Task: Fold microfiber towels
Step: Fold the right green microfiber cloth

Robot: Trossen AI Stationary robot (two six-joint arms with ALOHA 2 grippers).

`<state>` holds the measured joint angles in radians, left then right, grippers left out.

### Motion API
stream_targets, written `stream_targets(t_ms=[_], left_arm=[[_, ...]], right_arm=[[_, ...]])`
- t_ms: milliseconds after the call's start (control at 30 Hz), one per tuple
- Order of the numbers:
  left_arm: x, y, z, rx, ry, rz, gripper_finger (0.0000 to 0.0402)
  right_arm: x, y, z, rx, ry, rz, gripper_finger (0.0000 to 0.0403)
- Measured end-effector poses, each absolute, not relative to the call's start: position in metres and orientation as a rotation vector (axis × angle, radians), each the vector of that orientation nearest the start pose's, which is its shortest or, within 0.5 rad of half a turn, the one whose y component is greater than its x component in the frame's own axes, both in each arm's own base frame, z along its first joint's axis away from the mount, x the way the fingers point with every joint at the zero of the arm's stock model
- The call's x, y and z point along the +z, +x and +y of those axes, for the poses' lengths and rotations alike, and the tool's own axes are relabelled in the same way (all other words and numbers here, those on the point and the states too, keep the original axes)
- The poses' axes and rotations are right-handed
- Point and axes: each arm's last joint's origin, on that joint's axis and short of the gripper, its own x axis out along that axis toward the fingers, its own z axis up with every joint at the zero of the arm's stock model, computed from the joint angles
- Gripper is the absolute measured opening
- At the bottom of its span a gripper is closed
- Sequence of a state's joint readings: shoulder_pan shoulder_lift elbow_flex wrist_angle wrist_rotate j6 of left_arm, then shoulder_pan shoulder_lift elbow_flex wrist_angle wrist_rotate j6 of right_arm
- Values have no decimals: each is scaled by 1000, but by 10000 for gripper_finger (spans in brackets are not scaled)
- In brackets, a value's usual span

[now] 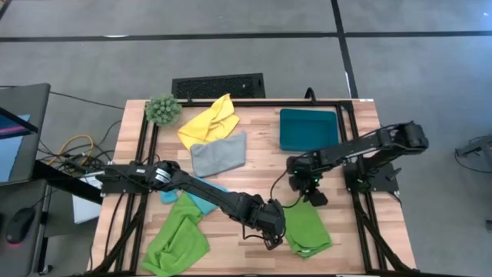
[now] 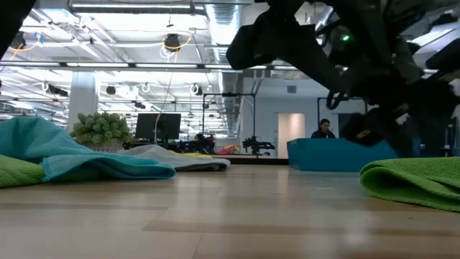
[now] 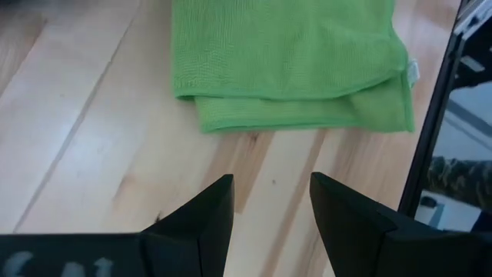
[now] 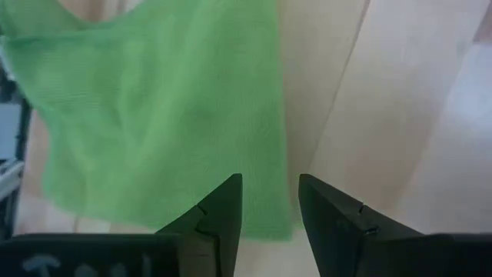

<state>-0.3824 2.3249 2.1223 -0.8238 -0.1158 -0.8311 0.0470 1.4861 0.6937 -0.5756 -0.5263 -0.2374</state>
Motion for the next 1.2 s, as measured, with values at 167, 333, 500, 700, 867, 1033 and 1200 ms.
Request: stream_targets(t_ms=[167, 333, 500, 700, 867, 1033, 1200], left_arm=[[223, 467, -189, 195, -523, 1003, 164], [223, 465, -193, 218, -538, 994, 164], [223, 464, -196, 232, -538, 983, 164], [223, 463, -198, 235, -547, 983, 164], [223, 463, -198, 236, -550, 983, 164], [223, 463, -198, 239, -551, 985, 164], [223, 463, -198, 241, -551, 985, 164]], right_arm=[[136, 241, 24, 706, 162, 1277, 154], [126, 249, 24, 730, 152, 1294, 154], [114, 253, 25, 770, 191, 1324, 154], [112, 257, 27, 825, 238, 1315, 154], [113, 258, 29, 848, 218, 1304, 154], [112, 256, 37, 856, 166, 1315, 150], [112, 257, 38, 837, 132, 1318, 107]])
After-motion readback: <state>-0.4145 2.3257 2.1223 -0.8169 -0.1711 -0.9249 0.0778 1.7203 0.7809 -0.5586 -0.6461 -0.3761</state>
